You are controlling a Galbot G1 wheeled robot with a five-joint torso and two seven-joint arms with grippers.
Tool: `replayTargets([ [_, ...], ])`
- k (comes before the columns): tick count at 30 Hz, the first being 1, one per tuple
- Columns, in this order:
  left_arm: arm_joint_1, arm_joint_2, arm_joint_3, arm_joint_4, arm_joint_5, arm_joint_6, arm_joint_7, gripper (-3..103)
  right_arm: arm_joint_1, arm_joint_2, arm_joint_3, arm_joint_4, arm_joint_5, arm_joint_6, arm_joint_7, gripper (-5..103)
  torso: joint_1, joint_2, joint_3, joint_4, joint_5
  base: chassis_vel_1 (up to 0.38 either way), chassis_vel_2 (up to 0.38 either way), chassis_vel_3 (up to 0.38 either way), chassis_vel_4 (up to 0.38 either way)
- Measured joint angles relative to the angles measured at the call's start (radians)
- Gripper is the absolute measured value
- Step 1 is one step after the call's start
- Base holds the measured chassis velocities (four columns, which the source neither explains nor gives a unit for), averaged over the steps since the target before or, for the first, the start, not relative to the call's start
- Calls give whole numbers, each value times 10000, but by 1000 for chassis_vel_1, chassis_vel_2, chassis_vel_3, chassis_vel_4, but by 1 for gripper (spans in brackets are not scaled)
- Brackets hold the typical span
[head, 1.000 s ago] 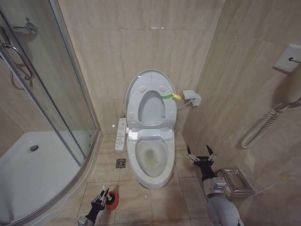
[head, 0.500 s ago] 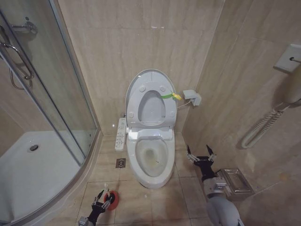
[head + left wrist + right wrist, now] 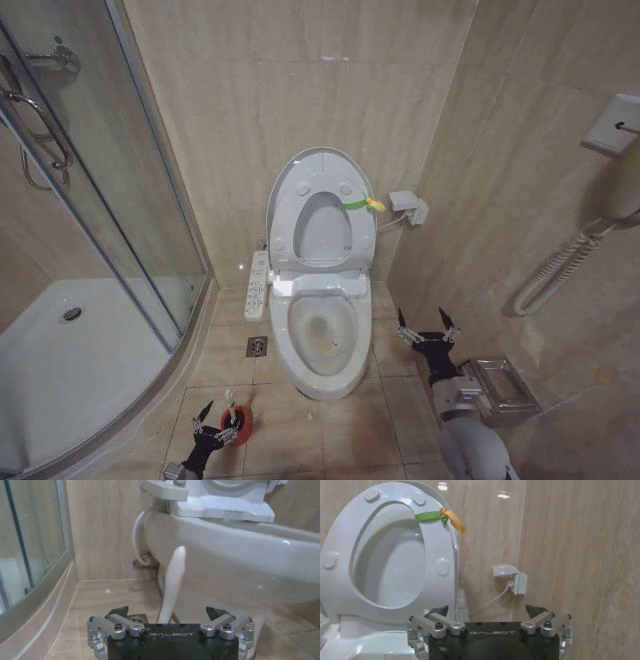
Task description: Open the toilet lid, clean the toilet bowl with a toilet brush, close the toilet lid, and flush.
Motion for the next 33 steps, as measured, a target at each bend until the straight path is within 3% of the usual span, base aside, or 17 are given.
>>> replayTargets([
  [7, 474, 4, -116, -917, -116, 238, -85, 100, 0, 0, 0, 0, 0, 0, 0, 100, 0, 0, 0, -2, 0, 0, 0, 0, 0],
  [14, 1297, -26, -248, -2700, -265, 1109, -389, 100, 0, 0, 0, 0, 0, 0, 0, 100, 0, 0, 0, -2, 1, 0, 0, 0, 0],
  [25, 2465, -293, -523, -5509, 530, 2373, -960, 100, 0, 0, 0, 0, 0, 0, 0, 100, 0, 0, 0, -2, 3, 0, 0, 0, 0],
  [33, 3069, -500, -752, -6621, 889, 2572, -1112, 100, 0, 0, 0, 0, 0, 0, 0, 100, -1, 0, 0, -2, 2, 0, 0, 0, 0],
])
